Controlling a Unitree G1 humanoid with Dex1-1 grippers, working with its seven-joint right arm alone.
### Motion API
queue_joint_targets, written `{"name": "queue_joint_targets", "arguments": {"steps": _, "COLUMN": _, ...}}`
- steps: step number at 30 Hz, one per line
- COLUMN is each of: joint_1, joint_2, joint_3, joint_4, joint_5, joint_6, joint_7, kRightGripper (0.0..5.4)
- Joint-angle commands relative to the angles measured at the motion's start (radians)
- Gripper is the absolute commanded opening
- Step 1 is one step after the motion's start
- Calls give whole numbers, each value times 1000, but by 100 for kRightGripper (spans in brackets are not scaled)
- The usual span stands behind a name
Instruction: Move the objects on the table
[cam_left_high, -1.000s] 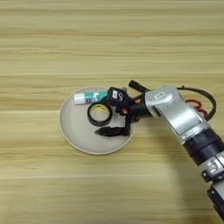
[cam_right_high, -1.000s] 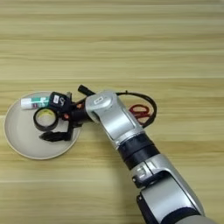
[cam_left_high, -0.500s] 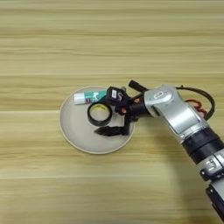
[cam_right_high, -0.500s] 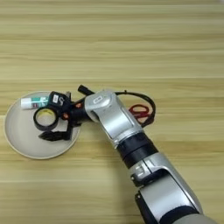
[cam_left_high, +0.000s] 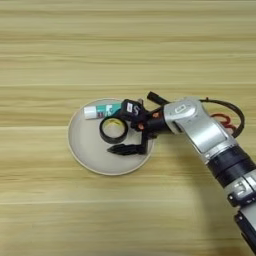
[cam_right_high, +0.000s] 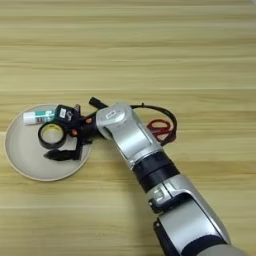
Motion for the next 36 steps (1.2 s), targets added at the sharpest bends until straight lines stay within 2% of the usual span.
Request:
{"name": "queue_joint_targets", "arguments": {"steps": 1, "joint_1": -72, "joint_2": -1, "joint_3": -16, "joint_4": -23, "joint_5": -1, "joint_6": -22, "joint_7": -31, "kRightGripper": 537}}
{"name": "queue_joint_targets", "arguments": {"steps": 10, "joint_1": -67, "joint_2": -2, "joint_3": -13, "joint_4": -29, "joint_5": -1, "joint_6": -22, "joint_7": -26, "kRightGripper": 528}}
{"name": "queue_joint_targets", "arguments": {"steps": 18, "joint_1": -67, "joint_2": -2, "joint_3": -8, "joint_4": -23, "joint_5": -7, "joint_6": -29, "joint_7": -30, "kRightGripper": 417}}
{"name": "queue_joint_targets", "arguments": {"steps": 20, "joint_1": -67, "joint_2": -1, "joint_3": -8, "joint_4": -21, "joint_5": -8, "joint_6": -30, "joint_7": -30, "kRightGripper": 375}}
{"name": "queue_joint_targets", "arguments": {"steps": 28, "joint_1": -69, "joint_2": -3, "joint_3": -7, "joint_4": -16, "joint_5": -7, "joint_6": -35, "joint_7": -29, "kRightGripper": 283}}
{"name": "queue_joint_targets", "arguments": {"steps": 36, "joint_1": -67, "joint_2": -14, "joint_3": 4, "joint_4": -24, "joint_5": -10, "joint_6": -29, "joint_7": -19, "kRightGripper": 129}}
